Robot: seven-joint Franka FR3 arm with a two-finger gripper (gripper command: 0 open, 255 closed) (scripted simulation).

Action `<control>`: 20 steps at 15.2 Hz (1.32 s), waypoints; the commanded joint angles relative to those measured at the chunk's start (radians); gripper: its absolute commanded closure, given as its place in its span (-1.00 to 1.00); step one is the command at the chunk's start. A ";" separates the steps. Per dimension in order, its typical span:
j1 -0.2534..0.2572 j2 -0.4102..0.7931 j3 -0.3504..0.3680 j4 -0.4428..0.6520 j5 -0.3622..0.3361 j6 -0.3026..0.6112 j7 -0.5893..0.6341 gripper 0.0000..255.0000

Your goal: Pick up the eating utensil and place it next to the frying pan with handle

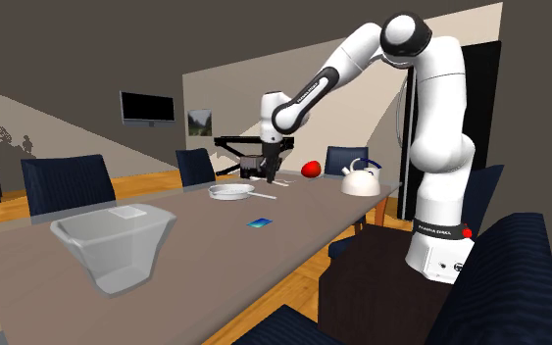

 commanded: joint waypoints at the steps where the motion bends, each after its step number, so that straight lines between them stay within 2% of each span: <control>1: -0.026 0.017 -0.019 0.023 0.004 0.003 -0.051 1.00; 10: -0.140 0.121 -0.091 0.161 0.030 -0.001 -0.264 1.00; 20: -0.247 0.290 -0.138 0.409 0.062 -0.058 -0.463 1.00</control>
